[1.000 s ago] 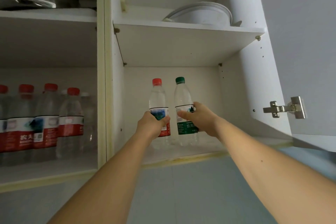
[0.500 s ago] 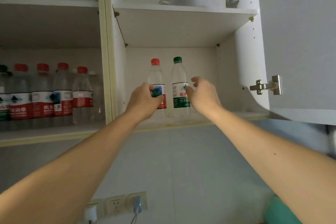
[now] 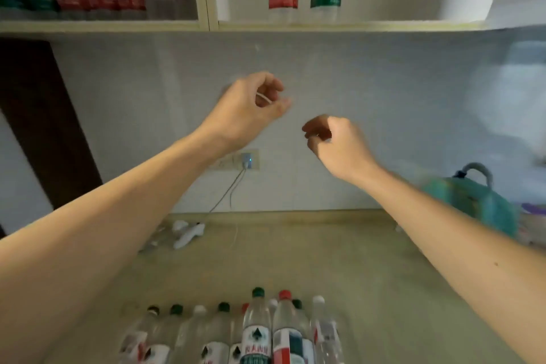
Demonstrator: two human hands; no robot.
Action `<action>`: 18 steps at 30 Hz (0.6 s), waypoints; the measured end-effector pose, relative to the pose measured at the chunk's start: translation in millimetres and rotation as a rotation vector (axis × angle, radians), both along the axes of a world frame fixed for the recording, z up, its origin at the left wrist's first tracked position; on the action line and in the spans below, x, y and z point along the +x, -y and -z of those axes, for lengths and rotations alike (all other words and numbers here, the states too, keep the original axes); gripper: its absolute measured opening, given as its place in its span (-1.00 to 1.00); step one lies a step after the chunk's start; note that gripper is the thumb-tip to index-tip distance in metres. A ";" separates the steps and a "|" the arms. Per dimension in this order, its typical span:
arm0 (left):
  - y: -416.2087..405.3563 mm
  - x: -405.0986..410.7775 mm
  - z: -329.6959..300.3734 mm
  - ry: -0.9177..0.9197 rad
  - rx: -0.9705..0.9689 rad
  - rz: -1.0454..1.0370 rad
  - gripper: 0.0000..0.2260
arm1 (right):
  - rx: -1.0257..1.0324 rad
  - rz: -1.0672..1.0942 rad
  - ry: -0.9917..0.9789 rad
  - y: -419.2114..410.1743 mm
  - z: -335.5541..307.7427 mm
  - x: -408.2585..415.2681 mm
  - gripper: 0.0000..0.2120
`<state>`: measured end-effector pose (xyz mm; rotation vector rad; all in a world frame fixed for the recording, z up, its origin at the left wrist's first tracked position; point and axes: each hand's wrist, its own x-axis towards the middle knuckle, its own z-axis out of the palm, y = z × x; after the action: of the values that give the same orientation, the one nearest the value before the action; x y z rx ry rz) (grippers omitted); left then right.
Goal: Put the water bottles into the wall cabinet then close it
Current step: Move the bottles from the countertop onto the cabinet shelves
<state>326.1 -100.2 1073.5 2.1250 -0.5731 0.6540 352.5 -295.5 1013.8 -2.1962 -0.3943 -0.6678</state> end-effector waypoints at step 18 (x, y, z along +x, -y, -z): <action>-50.1 11.8 359.9 -1.130 0.268 -0.112 -0.26 | -0.343 -0.077 -1.028 -30.5 289.2 -16.6 -0.32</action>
<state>337.9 -50.1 713.6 2.3570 0.1052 -0.6251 335.9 -265.0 724.6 -2.4880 -0.0386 0.6376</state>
